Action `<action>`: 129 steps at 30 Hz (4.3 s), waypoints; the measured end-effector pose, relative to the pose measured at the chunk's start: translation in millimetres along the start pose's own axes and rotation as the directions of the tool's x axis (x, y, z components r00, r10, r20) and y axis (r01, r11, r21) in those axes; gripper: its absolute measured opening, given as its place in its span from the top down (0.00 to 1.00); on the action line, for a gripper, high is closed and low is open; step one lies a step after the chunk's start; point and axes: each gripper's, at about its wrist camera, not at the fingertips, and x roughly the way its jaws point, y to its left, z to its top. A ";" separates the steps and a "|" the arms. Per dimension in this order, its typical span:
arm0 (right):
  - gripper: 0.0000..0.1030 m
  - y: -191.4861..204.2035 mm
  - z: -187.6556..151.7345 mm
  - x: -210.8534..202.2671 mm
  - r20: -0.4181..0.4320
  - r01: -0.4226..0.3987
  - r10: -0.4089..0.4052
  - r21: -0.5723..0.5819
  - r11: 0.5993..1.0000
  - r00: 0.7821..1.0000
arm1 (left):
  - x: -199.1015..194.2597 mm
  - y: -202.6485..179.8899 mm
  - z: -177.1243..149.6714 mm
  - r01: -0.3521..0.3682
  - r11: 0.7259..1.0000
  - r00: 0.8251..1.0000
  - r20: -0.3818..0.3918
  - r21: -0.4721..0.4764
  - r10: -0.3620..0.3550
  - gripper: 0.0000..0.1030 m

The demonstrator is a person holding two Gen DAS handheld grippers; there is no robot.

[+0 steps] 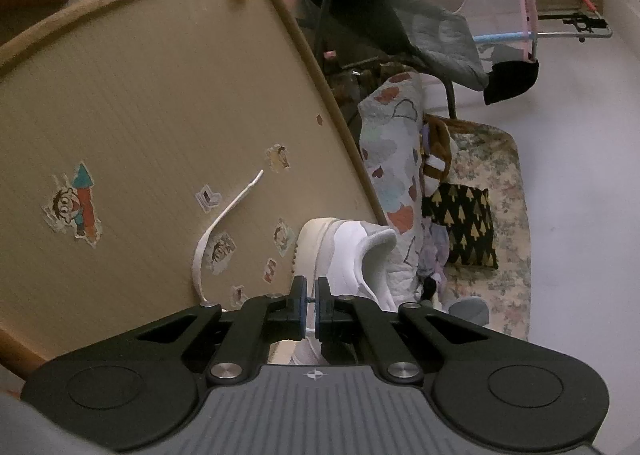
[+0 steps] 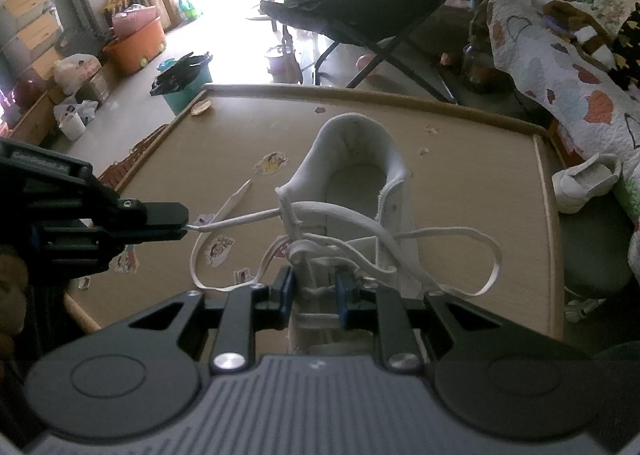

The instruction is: Lace up shoes with both hands

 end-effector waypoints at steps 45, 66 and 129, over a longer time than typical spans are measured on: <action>0.72 -3.8 4.1 10.7 0.021 0.033 -0.033 0.014 0.999 0.999 | -49.7 24.3 33.4 0.007 0.999 0.997 0.084 -0.045 -0.004 0.87; 0.72 -8.8 -13.8 -20.2 0.103 0.018 -0.012 -0.059 0.998 0.995 | 32.1 -110.8 -39.6 -0.256 0.370 0.951 0.164 0.893 0.262 0.41; 0.69 -3.1 -19.7 -7.8 0.058 0.015 -0.011 -0.057 0.998 0.998 | 57.5 -80.8 -29.6 -0.245 0.722 0.964 0.084 0.647 0.252 0.98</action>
